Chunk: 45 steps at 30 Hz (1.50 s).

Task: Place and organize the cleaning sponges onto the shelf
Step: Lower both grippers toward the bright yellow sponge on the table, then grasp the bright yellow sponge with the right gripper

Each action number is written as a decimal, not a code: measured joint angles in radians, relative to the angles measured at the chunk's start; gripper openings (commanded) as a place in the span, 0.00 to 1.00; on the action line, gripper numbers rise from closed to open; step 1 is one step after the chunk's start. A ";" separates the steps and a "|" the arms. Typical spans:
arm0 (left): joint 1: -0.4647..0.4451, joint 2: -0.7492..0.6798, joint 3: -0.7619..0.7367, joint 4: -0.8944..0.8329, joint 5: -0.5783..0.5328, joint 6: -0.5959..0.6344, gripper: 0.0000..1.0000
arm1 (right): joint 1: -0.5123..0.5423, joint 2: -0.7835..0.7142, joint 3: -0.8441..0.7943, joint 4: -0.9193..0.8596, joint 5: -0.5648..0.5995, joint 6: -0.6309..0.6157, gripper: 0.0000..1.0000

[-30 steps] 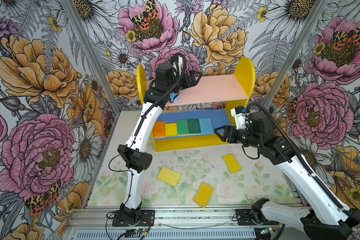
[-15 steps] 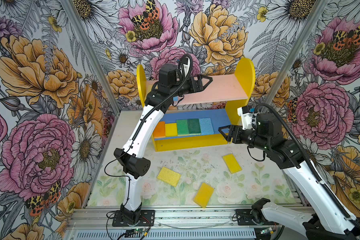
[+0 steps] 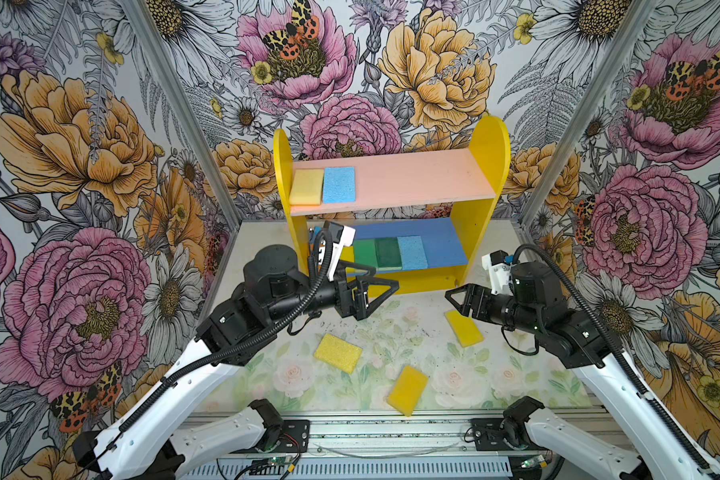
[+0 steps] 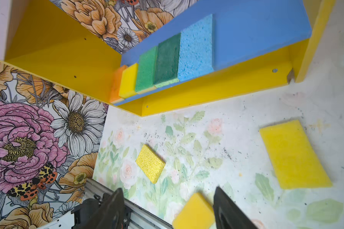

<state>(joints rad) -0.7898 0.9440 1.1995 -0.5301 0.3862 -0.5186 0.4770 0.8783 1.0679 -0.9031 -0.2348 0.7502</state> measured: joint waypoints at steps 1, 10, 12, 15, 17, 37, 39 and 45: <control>0.000 -0.018 -0.069 -0.002 -0.010 -0.011 0.99 | 0.007 0.000 -0.034 -0.005 0.000 0.017 0.72; 0.048 0.035 -0.476 -0.009 -0.057 -0.139 0.99 | 0.213 0.082 -0.336 0.034 0.039 0.231 0.69; 0.064 0.053 -0.498 0.002 -0.057 -0.151 0.99 | 0.255 0.084 -0.388 0.084 0.042 0.287 0.67; 0.080 0.058 -0.510 0.014 -0.054 -0.162 0.99 | 0.312 0.093 -0.457 0.164 0.050 0.369 0.65; 0.091 0.057 -0.512 0.026 -0.047 -0.164 0.99 | 0.352 0.118 -0.491 0.218 0.054 0.415 0.64; 0.180 -0.008 -0.573 0.054 0.027 -0.175 0.99 | 0.474 0.365 -0.533 0.489 0.054 0.538 0.62; 0.180 -0.010 -0.577 0.056 0.029 -0.181 0.99 | 0.475 0.396 -0.515 0.494 0.051 0.530 0.66; 0.180 -0.028 -0.602 0.058 0.030 -0.190 0.99 | 0.492 0.383 -0.527 0.520 0.047 0.544 0.65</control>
<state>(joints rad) -0.6098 0.9157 0.5976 -0.4721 0.4164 -0.7086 0.9695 1.2613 0.5411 -0.3828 -0.1875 1.2938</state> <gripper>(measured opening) 0.988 0.666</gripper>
